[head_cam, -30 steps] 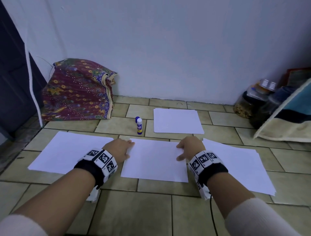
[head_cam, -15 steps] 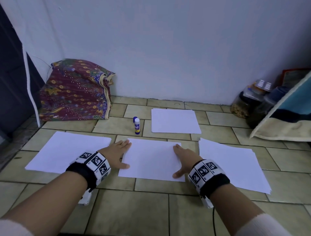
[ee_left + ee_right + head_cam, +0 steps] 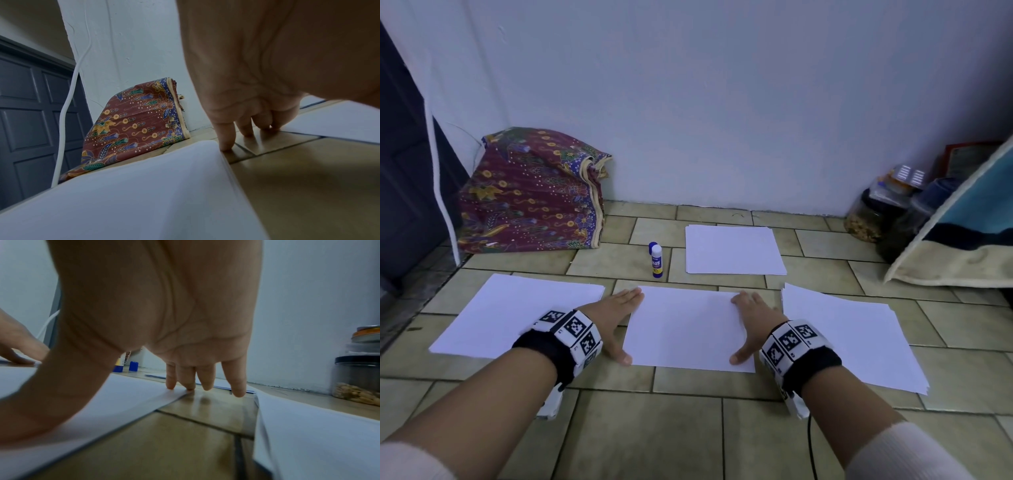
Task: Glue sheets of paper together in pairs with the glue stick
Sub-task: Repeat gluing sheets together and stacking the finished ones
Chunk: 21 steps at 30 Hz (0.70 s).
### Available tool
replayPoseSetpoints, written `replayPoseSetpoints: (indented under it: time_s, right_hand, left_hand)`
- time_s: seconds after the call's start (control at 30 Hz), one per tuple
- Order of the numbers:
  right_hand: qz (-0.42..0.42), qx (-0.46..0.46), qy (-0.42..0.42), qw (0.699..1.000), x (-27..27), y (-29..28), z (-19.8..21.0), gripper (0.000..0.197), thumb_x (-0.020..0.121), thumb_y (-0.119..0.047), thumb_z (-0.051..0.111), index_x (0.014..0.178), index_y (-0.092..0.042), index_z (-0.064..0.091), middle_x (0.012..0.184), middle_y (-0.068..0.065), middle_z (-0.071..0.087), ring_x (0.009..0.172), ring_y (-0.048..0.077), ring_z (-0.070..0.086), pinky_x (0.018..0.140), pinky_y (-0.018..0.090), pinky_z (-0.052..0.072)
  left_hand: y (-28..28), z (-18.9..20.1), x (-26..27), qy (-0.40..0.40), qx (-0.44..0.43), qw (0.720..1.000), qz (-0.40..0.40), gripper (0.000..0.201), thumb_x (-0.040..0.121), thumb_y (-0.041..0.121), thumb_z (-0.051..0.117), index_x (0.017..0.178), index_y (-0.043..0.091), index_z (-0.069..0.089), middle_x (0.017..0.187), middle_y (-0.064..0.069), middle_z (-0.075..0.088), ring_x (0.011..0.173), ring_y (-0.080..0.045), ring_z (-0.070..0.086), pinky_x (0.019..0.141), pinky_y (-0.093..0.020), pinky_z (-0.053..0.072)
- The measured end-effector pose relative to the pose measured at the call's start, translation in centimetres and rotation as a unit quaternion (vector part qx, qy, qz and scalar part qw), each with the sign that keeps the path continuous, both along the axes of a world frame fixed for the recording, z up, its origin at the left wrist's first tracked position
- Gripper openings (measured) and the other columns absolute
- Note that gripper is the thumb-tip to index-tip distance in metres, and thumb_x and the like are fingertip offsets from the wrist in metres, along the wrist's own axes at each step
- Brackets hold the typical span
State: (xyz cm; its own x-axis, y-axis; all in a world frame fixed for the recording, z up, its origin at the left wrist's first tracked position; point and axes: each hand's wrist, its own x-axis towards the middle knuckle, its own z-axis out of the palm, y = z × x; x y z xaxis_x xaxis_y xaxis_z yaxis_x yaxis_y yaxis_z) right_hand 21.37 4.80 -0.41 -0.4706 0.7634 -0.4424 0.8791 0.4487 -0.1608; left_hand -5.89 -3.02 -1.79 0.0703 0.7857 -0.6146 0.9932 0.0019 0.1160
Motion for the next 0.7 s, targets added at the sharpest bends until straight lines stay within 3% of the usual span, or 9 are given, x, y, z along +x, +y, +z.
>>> replayPoseSetpoints:
  time_s: [0.1,0.23,0.37,0.43,0.53,0.63,0.7]
  right_hand:
    - [-0.012,-0.017,0.012,1.0,0.1,0.0,0.4,0.111,0.064,-0.037,0.085,0.146,-0.016,0.014,0.148,-0.002,0.024,0.138,0.024,0.026,0.112,0.045,0.025]
    - [-0.021,-0.016,0.03,0.999,0.4,0.2,0.4,0.123,0.054,-0.043,0.089,0.147,-0.02,0.012,0.146,-0.003,0.035,0.132,0.03,0.032,0.108,0.044,0.031]
    - [-0.017,-0.004,0.053,0.998,0.5,0.1,0.1,0.125,0.053,-0.041,0.09,0.147,-0.021,0.01,0.134,0.003,0.05,0.127,0.027,0.039,0.104,0.038,0.035]
    - [-0.037,-0.032,0.104,0.993,0.7,0.3,-0.1,0.131,0.05,-0.038,0.091,0.149,-0.025,0.006,0.136,0.002,0.05,0.128,0.025,0.042,0.105,0.038,0.039]
    - [-0.098,-0.118,0.231,0.961,1.4,0.6,0.1,0.129,0.054,-0.03,0.092,0.15,-0.027,0.006,0.144,-0.001,0.044,0.129,0.021,0.044,0.109,0.038,0.037]
    - [-0.177,-0.139,0.362,0.904,2.0,0.1,0.5,0.106,0.066,-0.029,0.085,0.148,-0.031,0.018,0.138,-0.011,0.034,0.122,0.022,0.051,0.103,0.039,0.044]
    - [-0.202,-0.113,0.394,0.889,2.2,-0.4,0.4,0.086,0.07,-0.029,0.082,0.141,-0.032,0.034,0.132,-0.013,0.037,0.122,0.02,0.049,0.102,0.039,0.045]
  left_hand:
    - [-0.1,-0.1,-0.2,-0.002,0.004,1.0,0.009,0.13,0.073,0.051,0.077,0.149,0.012,-0.021,0.157,0.001,-0.027,0.146,-0.013,-0.017,0.12,-0.03,0.0]
    - [-0.2,-0.1,0.0,-0.008,0.009,1.0,0.018,0.131,0.073,0.05,0.078,0.149,0.011,-0.022,0.156,0.0,-0.028,0.146,-0.013,-0.015,0.12,-0.029,0.002]
    - [-0.2,0.1,0.2,-0.006,0.014,1.0,0.021,0.131,0.073,0.049,0.078,0.148,0.01,-0.022,0.156,-0.001,-0.028,0.146,-0.014,-0.016,0.118,-0.028,0.001]
    - [-0.3,0.1,0.2,-0.005,0.016,1.0,0.021,0.131,0.073,0.05,0.077,0.148,0.01,-0.022,0.156,-0.002,-0.027,0.146,-0.014,-0.016,0.118,-0.027,0.0]
    - [-0.4,0.0,0.2,-0.004,0.022,0.999,0.025,0.131,0.073,0.05,0.077,0.148,0.01,-0.022,0.156,-0.001,-0.027,0.147,-0.014,-0.015,0.117,-0.027,0.0]
    - [-0.4,0.0,0.3,-0.005,0.024,0.999,0.026,0.13,0.074,0.049,0.077,0.148,0.01,-0.022,0.157,-0.002,-0.027,0.147,-0.015,-0.015,0.117,-0.026,0.0]
    - [-0.4,0.1,0.4,-0.006,0.024,0.999,0.025,0.129,0.075,0.048,0.077,0.148,0.009,-0.022,0.156,-0.002,-0.027,0.147,-0.015,-0.015,0.117,-0.026,0.0]
